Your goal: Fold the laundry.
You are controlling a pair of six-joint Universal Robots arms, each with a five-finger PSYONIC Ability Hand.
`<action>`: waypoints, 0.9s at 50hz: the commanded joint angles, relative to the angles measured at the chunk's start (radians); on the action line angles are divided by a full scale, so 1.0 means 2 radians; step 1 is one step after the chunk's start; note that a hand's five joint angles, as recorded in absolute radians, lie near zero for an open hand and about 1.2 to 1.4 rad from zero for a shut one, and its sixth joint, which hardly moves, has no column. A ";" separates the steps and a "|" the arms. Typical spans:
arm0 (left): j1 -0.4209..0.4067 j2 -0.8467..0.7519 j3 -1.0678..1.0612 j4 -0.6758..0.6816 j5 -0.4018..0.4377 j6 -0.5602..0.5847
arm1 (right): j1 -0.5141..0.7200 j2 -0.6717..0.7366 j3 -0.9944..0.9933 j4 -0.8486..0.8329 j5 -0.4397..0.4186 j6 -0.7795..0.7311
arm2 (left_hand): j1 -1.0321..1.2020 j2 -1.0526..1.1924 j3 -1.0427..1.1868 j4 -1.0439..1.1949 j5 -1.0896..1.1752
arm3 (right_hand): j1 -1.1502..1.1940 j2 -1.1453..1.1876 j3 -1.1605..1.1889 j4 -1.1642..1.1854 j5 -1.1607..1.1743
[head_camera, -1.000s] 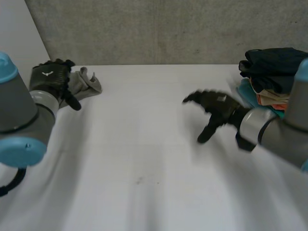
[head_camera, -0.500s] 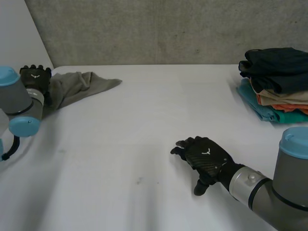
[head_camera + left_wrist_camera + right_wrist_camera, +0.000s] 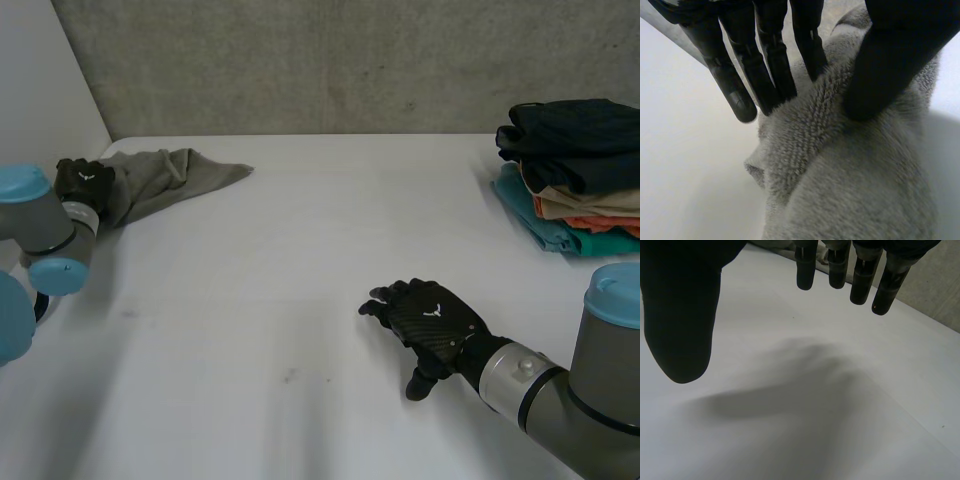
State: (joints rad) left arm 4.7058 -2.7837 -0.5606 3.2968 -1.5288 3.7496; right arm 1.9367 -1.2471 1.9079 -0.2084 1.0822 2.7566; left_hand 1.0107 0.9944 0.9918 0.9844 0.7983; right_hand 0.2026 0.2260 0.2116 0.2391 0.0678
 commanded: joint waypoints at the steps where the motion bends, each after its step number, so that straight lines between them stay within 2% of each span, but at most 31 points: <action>1: 0.001 0.002 0.001 -0.002 0.000 0.001 | -0.001 -0.001 0.000 0.000 0.000 0.000 | 0.193 0.201 0.202 0.206 0.212 | -0.014 -0.026 -0.019 -0.032 -0.034; 9: -0.001 0.037 -0.021 0.004 -0.002 0.000 | -0.001 -0.007 0.003 0.001 0.000 0.000 | 0.193 0.201 0.202 0.206 0.212 | -0.014 -0.026 -0.019 -0.032 -0.034; 11: 0.002 0.040 -0.026 0.004 -0.003 0.001 | -0.001 -0.009 0.004 0.000 0.000 0.000 | 0.054 0.062 0.064 0.067 0.073 | -0.014 -0.026 -0.019 -0.032 -0.034; 12: 0.003 0.040 -0.027 0.003 0.000 0.001 | -0.001 -0.009 0.005 0.001 0.000 0.000 | 0.027 0.036 0.037 0.041 0.046 | -0.014 -0.026 -0.019 -0.032 -0.034; 13: 0.003 0.041 -0.030 -0.002 0.004 0.001 | -0.001 -0.009 0.005 0.000 0.000 0.000 | -0.099 -0.091 -0.090 -0.086 -0.080 | -0.014 -0.026 -0.019 -0.032 -0.034; 14: 0.003 0.043 -0.036 -0.005 0.004 0.004 | -0.001 -0.009 0.006 0.000 0.000 0.000 | -0.319 -0.310 -0.309 -0.305 -0.300 | -0.014 -0.026 -0.019 -0.032 -0.034; 15: 0.003 0.043 -0.040 -0.006 0.003 0.007 | -0.002 -0.009 0.006 0.000 0.000 0.000 | -0.392 -0.384 -0.383 -0.379 -0.373 | -0.014 -0.026 -0.019 -0.032 -0.034; 18: 0.006 0.047 -0.050 -0.004 0.006 0.024 | -0.001 -0.009 0.006 0.000 0.000 0.000 | -0.393 -0.385 -0.383 -0.380 -0.374 | -0.014 -0.026 -0.019 -0.032 -0.034; 27: 0.025 0.034 -0.039 0.001 0.013 0.045 | -0.001 -0.009 0.006 0.000 0.000 0.000 | -0.384 -0.376 -0.374 -0.371 -0.365 | -0.014 -0.026 -0.019 -0.032 -0.034; 37: 0.022 -0.007 0.007 0.002 0.054 0.044 | -0.001 -0.009 0.005 -0.004 0.000 0.000 | -0.262 -0.254 -0.253 -0.249 -0.243 | -0.014 -0.026 -0.019 -0.032 -0.034; 39: 0.020 -0.009 0.007 0.001 0.056 0.045 | 0.000 -0.008 0.005 -0.005 0.000 0.000 | -0.191 -0.182 -0.181 -0.177 -0.172 | -0.014 -0.026 -0.019 -0.032 -0.034; 40: 0.019 -0.009 0.007 0.000 0.060 0.044 | 0.000 -0.008 0.005 -0.005 0.000 0.000 | -0.071 -0.063 -0.062 -0.058 -0.052 | -0.014 -0.026 -0.019 -0.032 -0.034; 43: 0.012 -0.006 0.004 -0.002 0.065 0.044 | 0.000 -0.008 0.004 -0.005 0.000 0.000 | 0.192 0.200 0.201 0.205 0.211 | -0.014 -0.026 -0.019 -0.032 -0.034; 45: 0.006 -0.003 0.000 -0.004 0.065 0.044 | 0.000 -0.008 0.004 -0.005 0.000 0.000 | 0.193 0.201 0.202 0.206 0.212 | -0.014 -0.026 -0.019 -0.032 -0.034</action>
State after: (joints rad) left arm 4.7443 -2.8000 -0.5453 3.2987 -1.4110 3.8385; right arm 1.9355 -1.2644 1.9173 -0.2186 1.0815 2.7566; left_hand 0.8396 0.8021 0.7876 0.7902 0.5997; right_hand 0.2026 0.2260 0.2116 0.2391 0.0678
